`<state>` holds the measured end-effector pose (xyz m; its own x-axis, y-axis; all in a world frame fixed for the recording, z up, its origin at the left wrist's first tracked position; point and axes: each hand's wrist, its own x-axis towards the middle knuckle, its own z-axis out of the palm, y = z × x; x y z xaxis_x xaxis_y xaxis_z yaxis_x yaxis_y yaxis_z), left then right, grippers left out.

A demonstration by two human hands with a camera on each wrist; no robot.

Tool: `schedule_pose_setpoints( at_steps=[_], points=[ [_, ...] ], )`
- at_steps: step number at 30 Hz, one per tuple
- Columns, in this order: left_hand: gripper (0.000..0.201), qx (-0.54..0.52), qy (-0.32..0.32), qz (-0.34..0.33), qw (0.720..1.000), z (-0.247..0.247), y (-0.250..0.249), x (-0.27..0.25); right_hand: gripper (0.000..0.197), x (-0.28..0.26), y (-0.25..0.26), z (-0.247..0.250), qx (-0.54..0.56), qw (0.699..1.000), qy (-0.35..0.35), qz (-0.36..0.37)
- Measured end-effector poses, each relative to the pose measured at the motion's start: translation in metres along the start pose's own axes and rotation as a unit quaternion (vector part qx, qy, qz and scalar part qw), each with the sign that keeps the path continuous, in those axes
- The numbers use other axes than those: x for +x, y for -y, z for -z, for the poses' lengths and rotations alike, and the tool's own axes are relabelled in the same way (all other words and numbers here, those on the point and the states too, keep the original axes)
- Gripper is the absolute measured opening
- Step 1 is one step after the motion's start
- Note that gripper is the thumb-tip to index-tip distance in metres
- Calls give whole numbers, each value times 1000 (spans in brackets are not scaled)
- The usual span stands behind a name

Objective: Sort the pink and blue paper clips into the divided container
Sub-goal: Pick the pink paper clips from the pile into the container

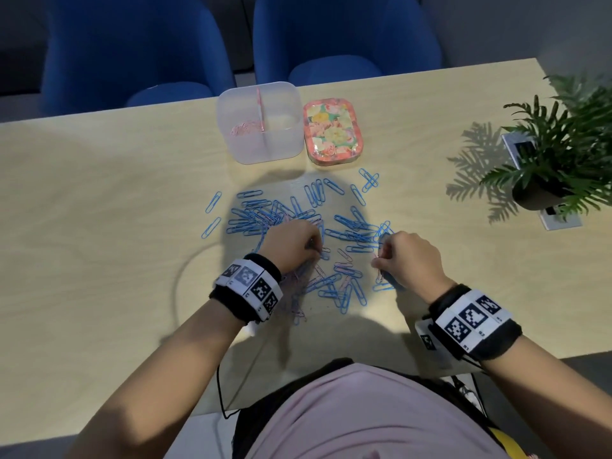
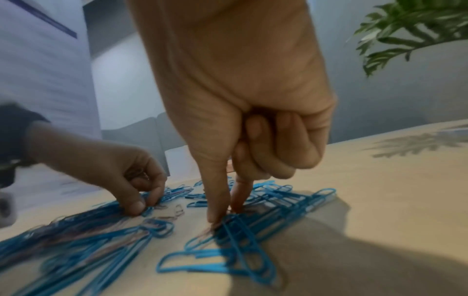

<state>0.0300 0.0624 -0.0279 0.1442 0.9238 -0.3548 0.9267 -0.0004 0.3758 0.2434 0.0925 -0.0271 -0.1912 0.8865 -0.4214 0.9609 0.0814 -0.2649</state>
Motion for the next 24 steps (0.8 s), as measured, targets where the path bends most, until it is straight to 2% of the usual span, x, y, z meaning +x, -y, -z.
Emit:
schedule_pose_setpoints(
  at_steps=[3, 5, 7, 8, 9, 11, 13, 15, 18, 20, 22, 23, 24],
  points=[
    [9, -12, 32, 10, 999, 7, 7, -3, 9, -6, 5, -4, -12, 1000, -7, 16],
    [13, -22, 19, 9, 1000, 10, 5, -1, 11, -4, 5, -8, -12, 999, -7, 34],
    [15, -17, -7, 0, 1000, 10, -2, 3, 17, 4, 1, -9, 92, 995, -7, 35],
    [16, -6, -13, -6, 1000, 9, -5, 6, 20, 8, -1, -5, 194, 981, -3, 31],
    [17, 10, -8, -13, 1000, 8, -9, 8, 23, 11, -3, 1, 305, 952, 3, 18],
    [19, 46, 18, -27, 998, 5, -13, 11, 24, 14, -10, 15, 479, 877, 34, -23],
    [21, 74, 41, -29, 996, 2, -15, 14, 19, 16, -18, 30, 562, 823, 74, -41],
    [21, 80, 59, -19, 995, 1, -17, 15, 14, 18, -27, 37, 598, 794, 99, -38],
    [19, 47, 66, -18, 997, 0, -16, 17, 17, 22, -32, 38, 607, 786, 105, -50],
    [16, -28, 52, -25, 998, 0, -15, 17, 25, 24, -31, 39, 615, 778, 107, -75],
    [11, -122, 43, -18, 991, 2, -15, 16, 30, 23, -26, 39, 636, 756, 123, -100],
    [9, -160, 41, -11, 986, 2, -16, 15, 30, 22, -22, 37, 629, 760, 127, -99],
    [9, -189, 42, -2, 981, 3, -16, 16, 30, 21, -18, 32, 600, 788, 115, -81]
  ],
)
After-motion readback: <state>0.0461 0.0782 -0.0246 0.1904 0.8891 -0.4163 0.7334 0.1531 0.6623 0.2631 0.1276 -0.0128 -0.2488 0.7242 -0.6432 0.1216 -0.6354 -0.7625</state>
